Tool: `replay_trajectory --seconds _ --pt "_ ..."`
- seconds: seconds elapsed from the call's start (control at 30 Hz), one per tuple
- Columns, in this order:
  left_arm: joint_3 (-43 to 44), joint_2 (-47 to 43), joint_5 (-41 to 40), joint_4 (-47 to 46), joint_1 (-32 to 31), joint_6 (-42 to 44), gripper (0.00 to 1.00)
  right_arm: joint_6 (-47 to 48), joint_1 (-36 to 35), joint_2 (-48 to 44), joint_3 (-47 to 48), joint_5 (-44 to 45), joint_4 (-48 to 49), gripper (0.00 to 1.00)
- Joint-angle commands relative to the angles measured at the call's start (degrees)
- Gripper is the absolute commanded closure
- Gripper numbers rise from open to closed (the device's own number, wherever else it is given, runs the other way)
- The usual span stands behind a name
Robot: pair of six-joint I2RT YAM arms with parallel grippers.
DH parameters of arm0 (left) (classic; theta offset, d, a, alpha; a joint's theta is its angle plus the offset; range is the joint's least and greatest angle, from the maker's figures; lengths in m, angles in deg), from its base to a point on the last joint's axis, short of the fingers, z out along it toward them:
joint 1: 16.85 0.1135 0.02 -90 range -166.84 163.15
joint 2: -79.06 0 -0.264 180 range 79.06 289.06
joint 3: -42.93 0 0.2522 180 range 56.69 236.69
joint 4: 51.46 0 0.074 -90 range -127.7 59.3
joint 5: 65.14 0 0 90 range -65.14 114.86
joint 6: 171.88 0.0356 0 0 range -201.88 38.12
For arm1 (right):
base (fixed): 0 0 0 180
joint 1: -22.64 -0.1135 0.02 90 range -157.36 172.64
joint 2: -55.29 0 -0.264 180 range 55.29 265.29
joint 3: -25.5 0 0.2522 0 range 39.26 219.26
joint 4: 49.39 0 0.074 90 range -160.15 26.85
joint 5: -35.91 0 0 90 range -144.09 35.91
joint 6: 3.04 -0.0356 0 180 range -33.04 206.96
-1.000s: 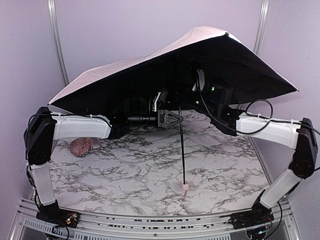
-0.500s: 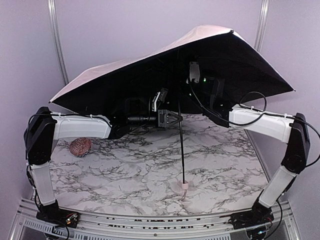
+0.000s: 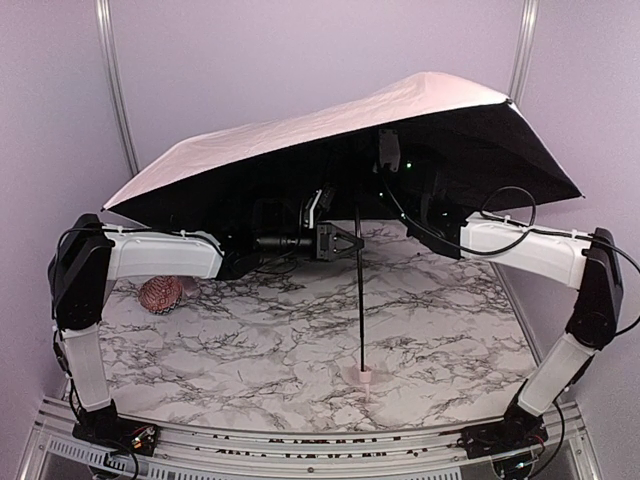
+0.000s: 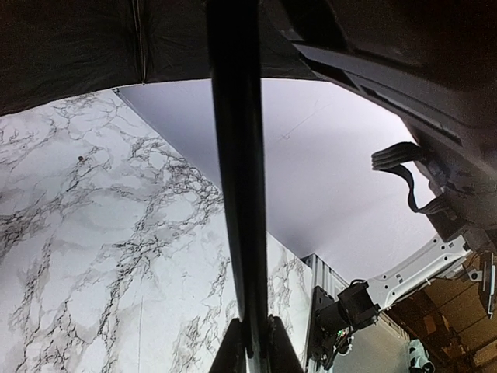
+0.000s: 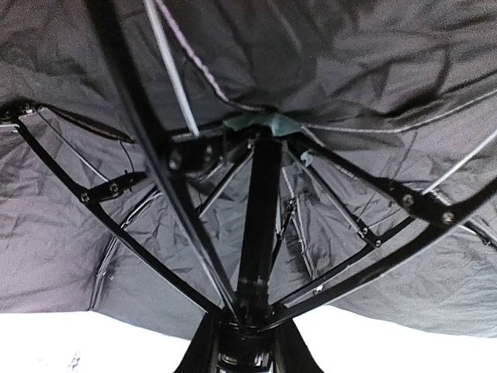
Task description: Put away the umbrella
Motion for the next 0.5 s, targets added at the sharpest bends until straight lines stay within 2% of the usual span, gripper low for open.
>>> replay_trajectory --seconds 0.0,0.23,0.47 --pt "1.33 -3.56 -1.60 -5.45 2.26 5.86 1.00 -1.89 -0.58 -2.61 -5.82 -5.06 -5.16 0.94" --pt "1.46 -6.67 -8.60 -6.49 1.09 15.17 1.00 -6.68 -2.33 -6.36 -16.76 -10.45 -1.27 0.92" --pt "4.52 -5.23 -7.34 -9.63 0.84 14.94 1.00 -10.37 -4.81 -6.71 -21.50 -10.45 1.08 0.91"
